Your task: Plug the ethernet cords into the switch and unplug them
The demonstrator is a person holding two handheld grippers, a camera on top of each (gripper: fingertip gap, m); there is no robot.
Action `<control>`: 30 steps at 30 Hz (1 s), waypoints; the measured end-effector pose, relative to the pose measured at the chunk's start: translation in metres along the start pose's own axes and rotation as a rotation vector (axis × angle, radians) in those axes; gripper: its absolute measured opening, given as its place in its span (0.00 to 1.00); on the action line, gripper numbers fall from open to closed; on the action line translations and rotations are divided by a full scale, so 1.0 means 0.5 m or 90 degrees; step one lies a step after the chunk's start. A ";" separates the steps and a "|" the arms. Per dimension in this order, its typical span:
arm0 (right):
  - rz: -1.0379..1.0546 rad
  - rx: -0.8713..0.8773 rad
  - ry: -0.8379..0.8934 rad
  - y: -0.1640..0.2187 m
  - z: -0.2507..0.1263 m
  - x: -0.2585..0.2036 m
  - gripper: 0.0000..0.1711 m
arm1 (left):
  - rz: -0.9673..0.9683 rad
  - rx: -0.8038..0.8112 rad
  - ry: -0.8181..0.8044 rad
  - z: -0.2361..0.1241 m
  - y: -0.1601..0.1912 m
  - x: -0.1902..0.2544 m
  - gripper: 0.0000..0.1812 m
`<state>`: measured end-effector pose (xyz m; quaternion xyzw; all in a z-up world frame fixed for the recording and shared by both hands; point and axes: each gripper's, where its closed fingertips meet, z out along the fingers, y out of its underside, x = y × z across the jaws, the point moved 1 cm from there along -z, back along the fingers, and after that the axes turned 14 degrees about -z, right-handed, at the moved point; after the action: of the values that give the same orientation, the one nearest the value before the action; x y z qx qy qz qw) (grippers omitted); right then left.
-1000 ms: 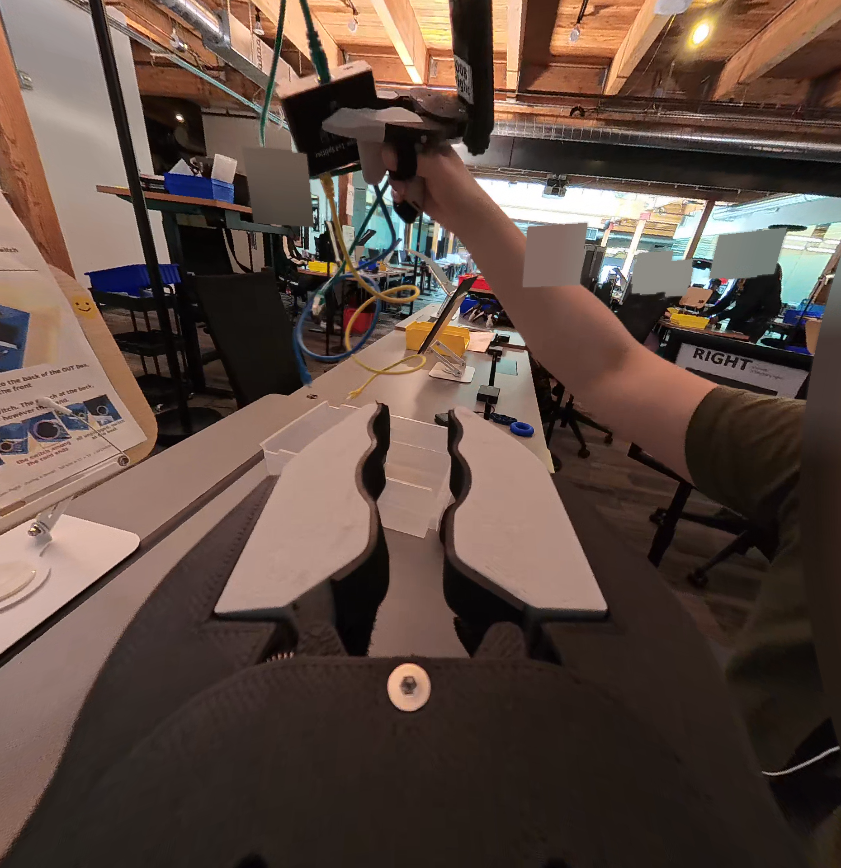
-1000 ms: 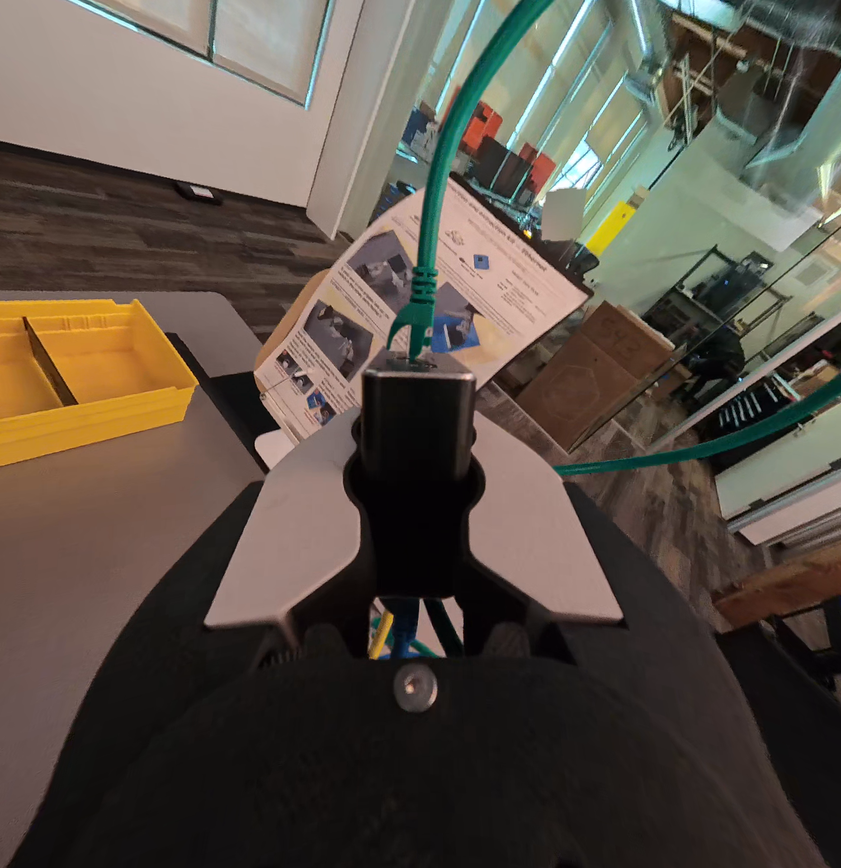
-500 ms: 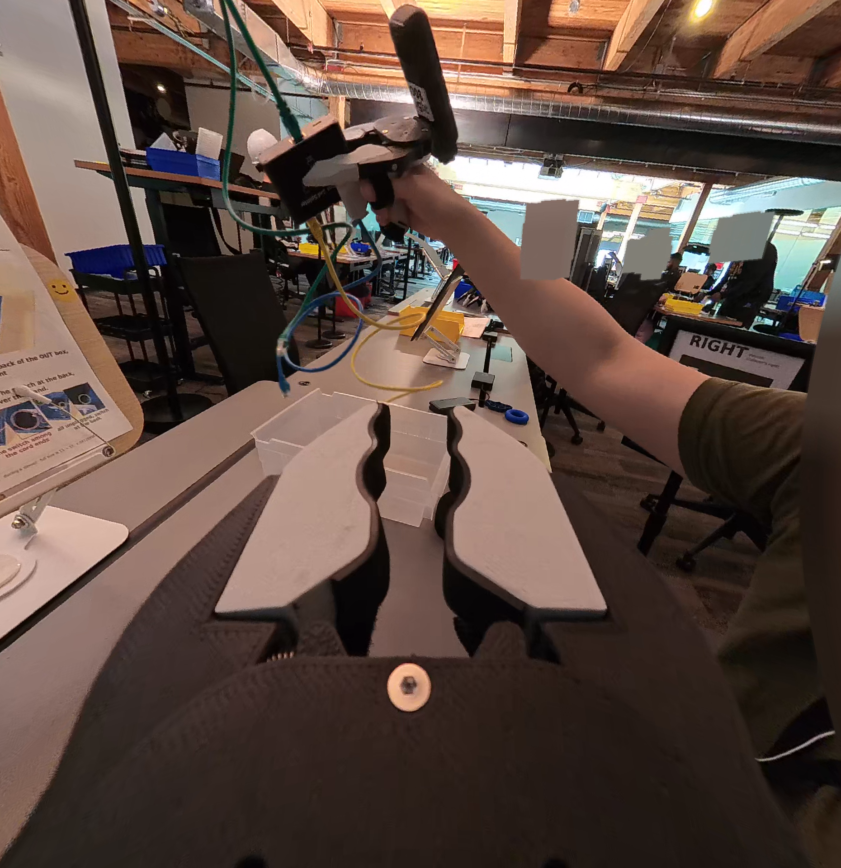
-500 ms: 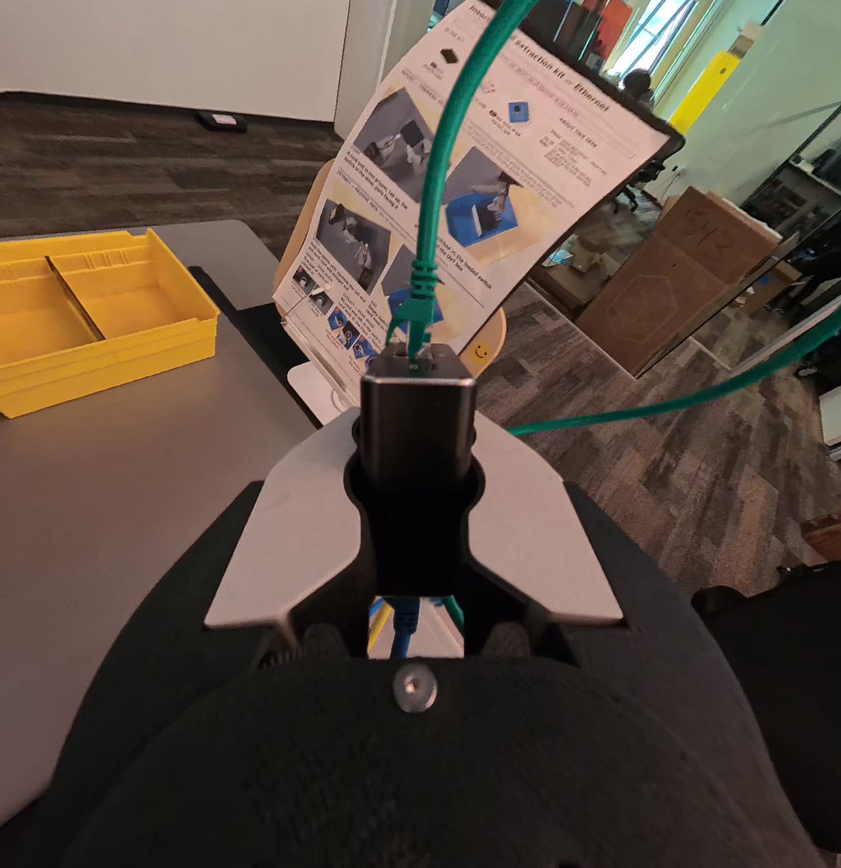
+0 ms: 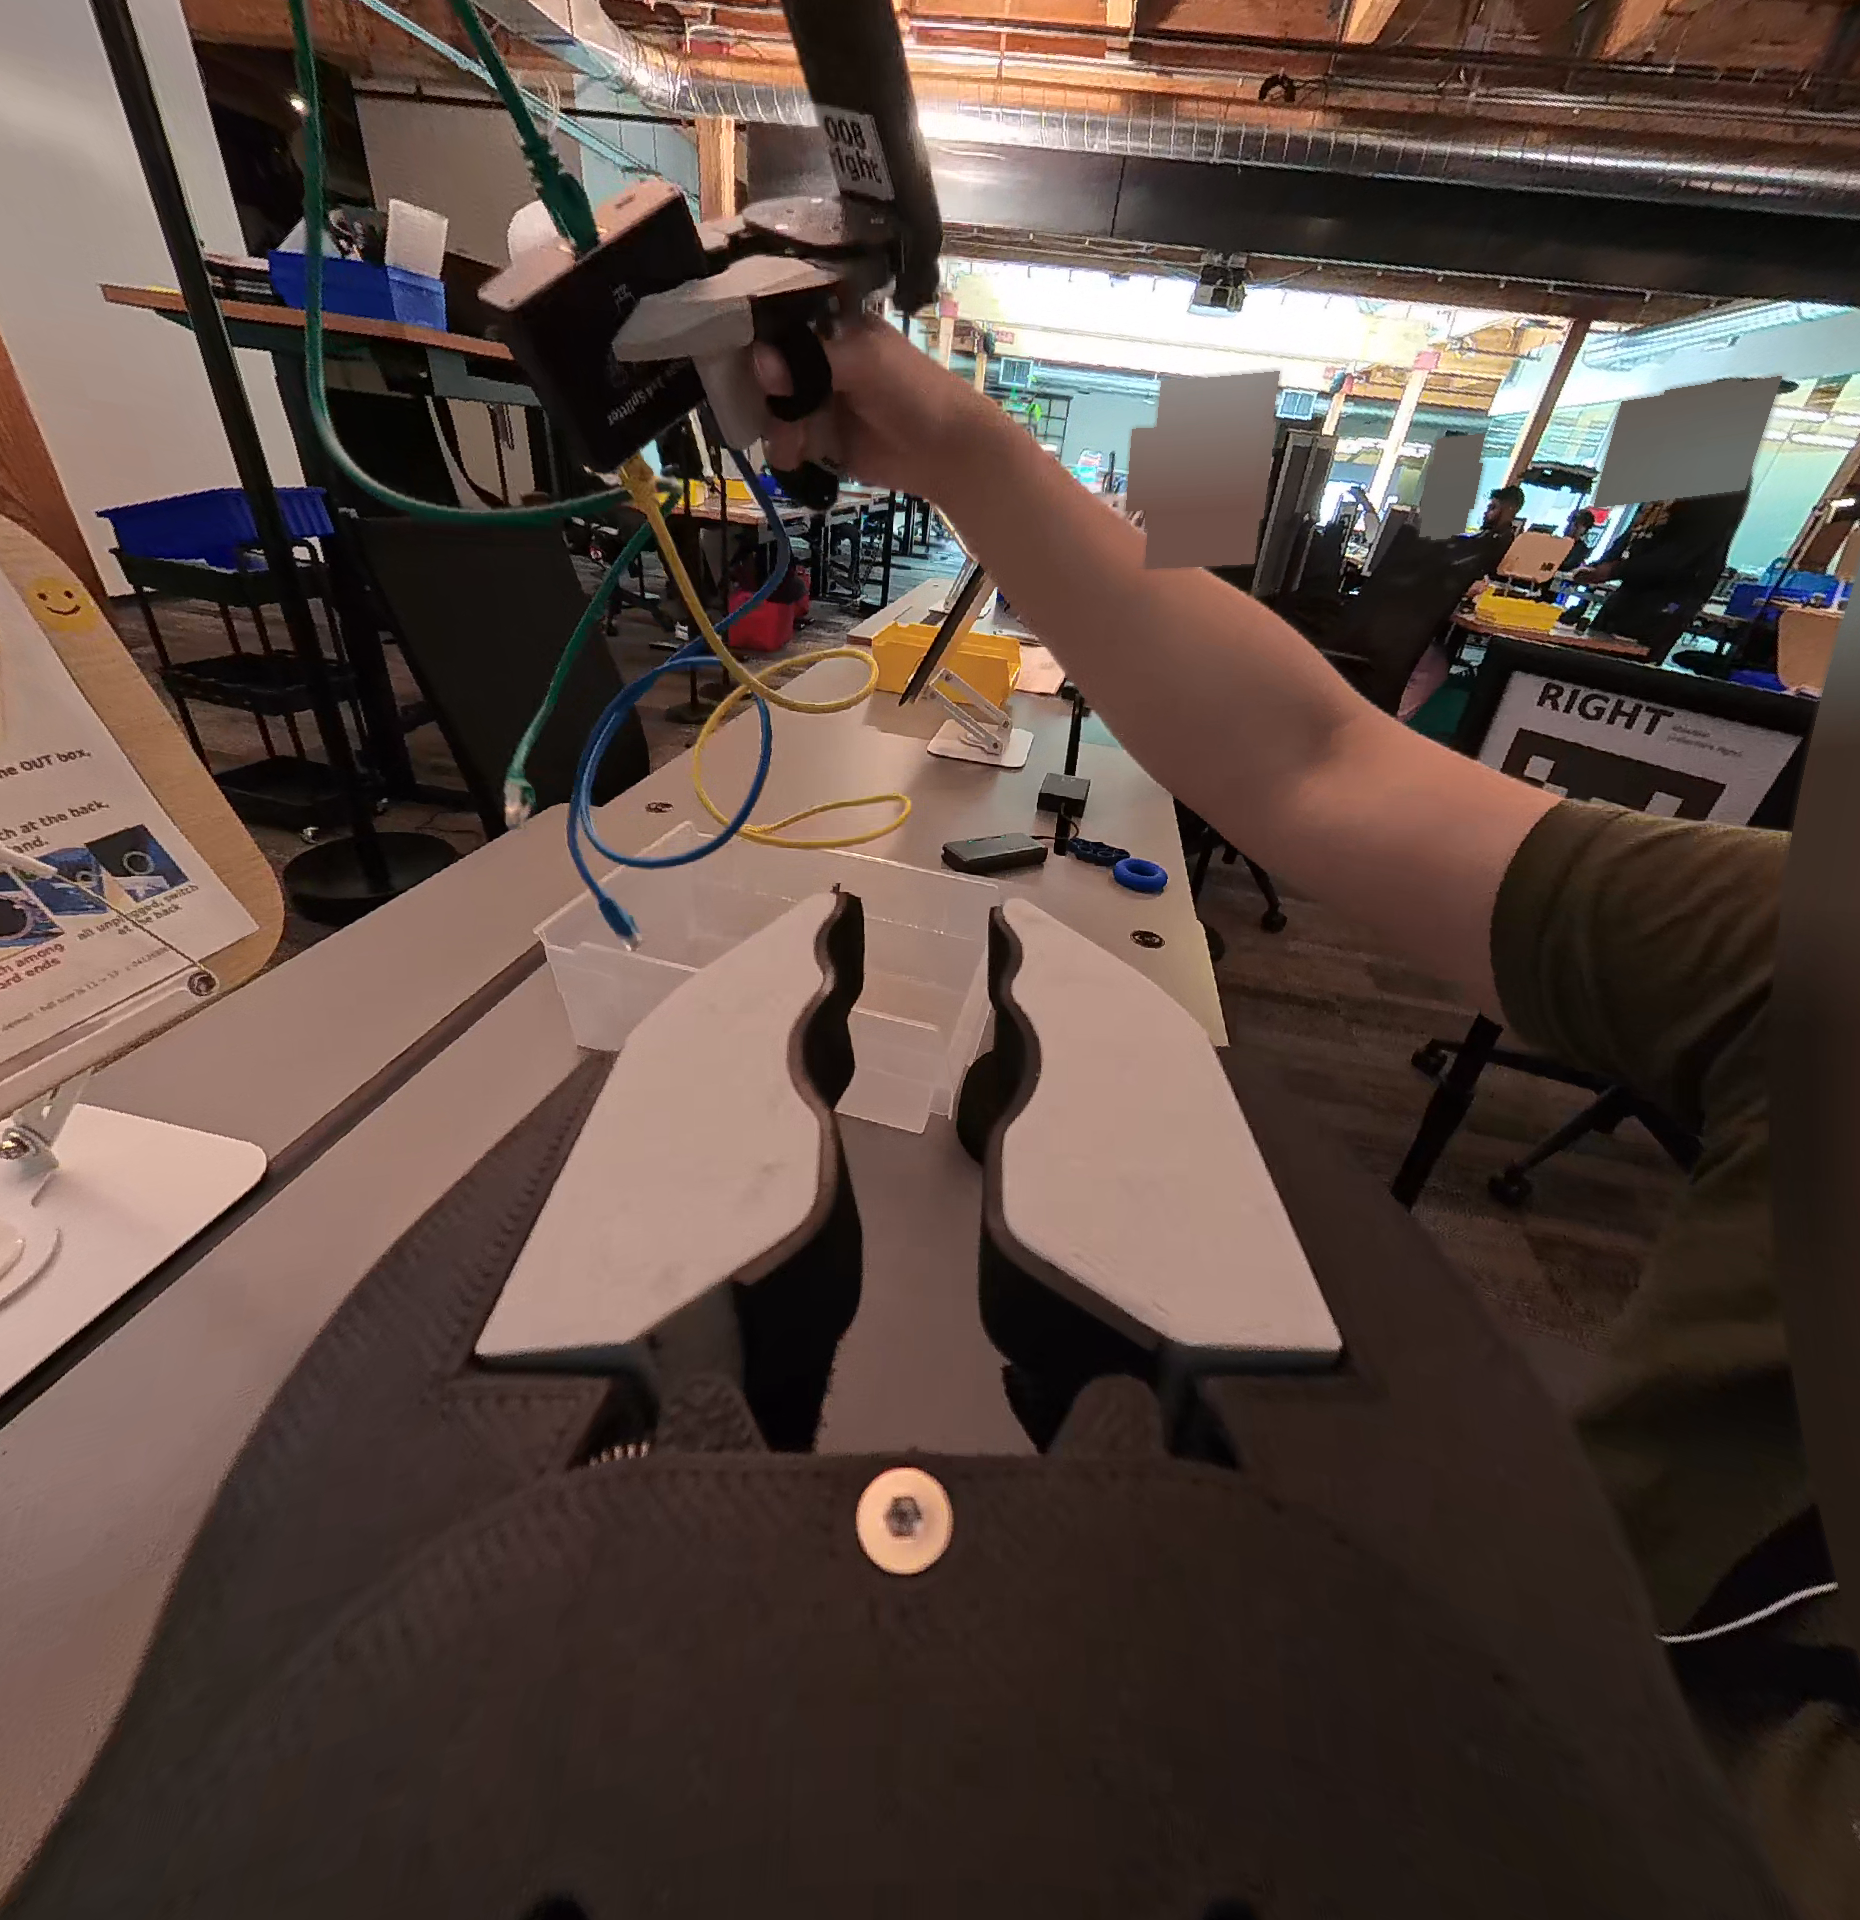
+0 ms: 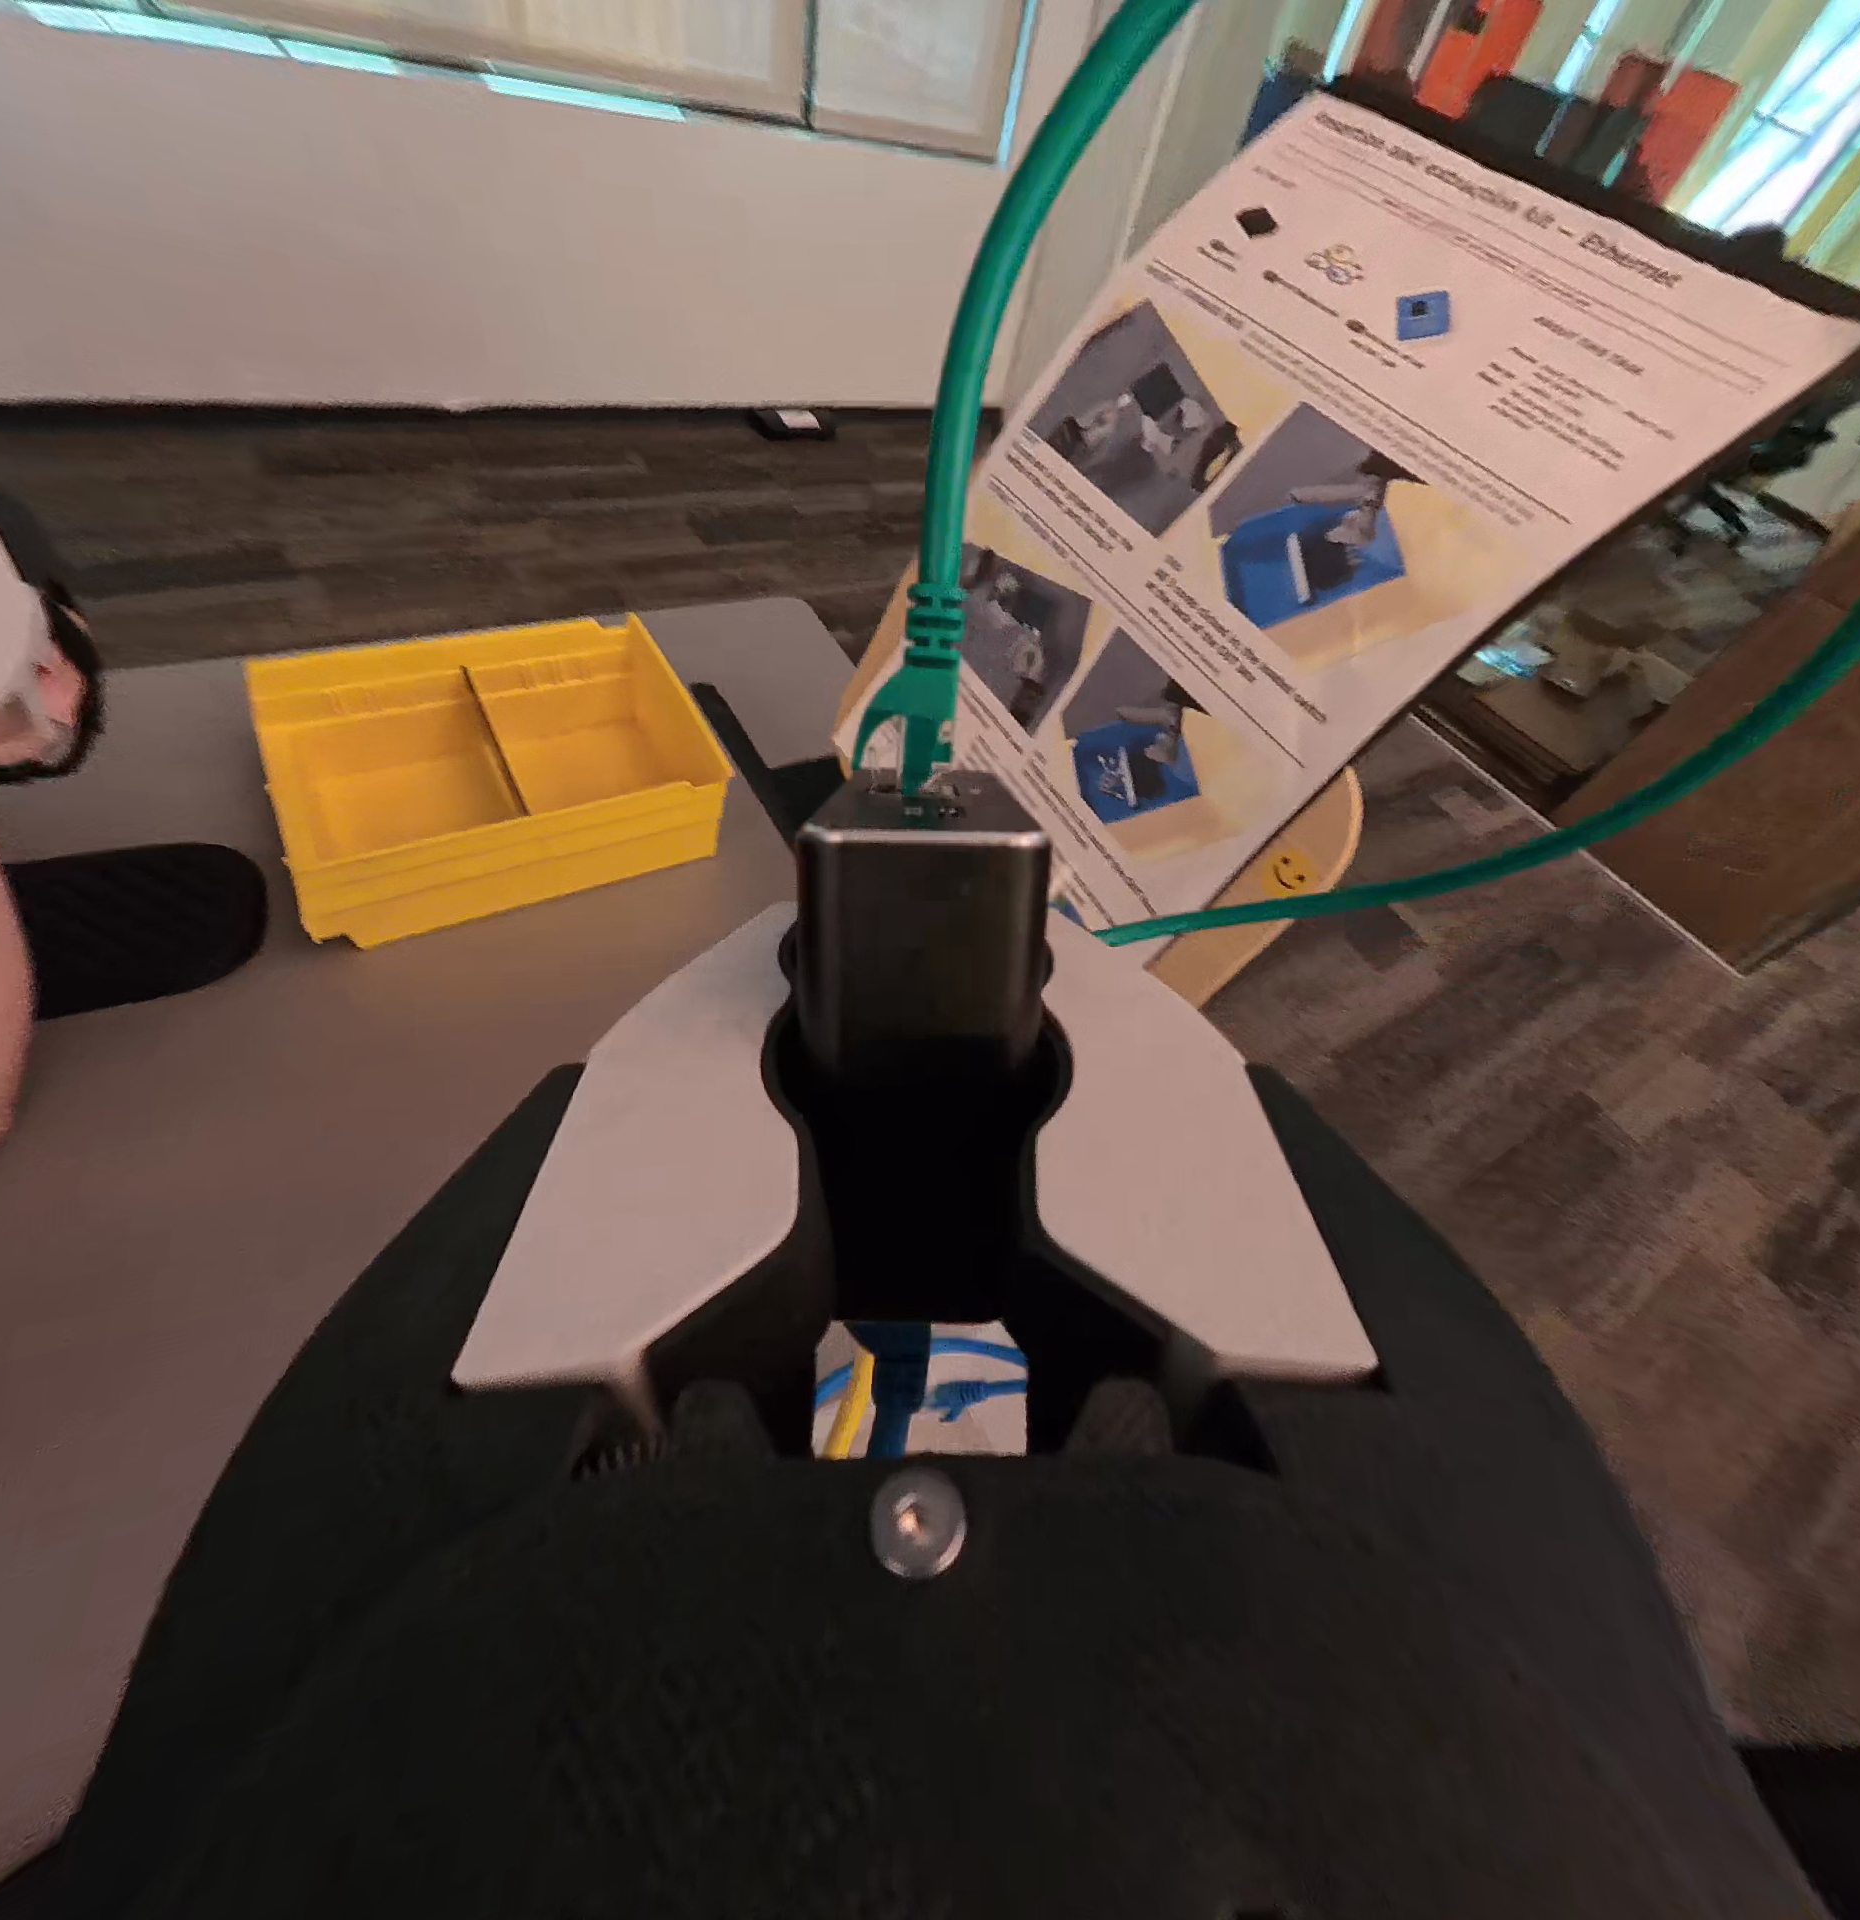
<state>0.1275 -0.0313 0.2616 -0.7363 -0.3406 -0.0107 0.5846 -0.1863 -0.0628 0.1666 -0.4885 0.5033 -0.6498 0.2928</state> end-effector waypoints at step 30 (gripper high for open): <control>-0.162 -0.087 0.092 -0.152 0.018 0.026 0.22 | 0.005 -0.012 0.007 0.007 0.005 0.006 0.12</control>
<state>0.0949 -0.0107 0.3291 -0.7222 -0.3868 -0.1610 0.5504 -0.1846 -0.0674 0.1655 -0.4859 0.5125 -0.6467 0.2880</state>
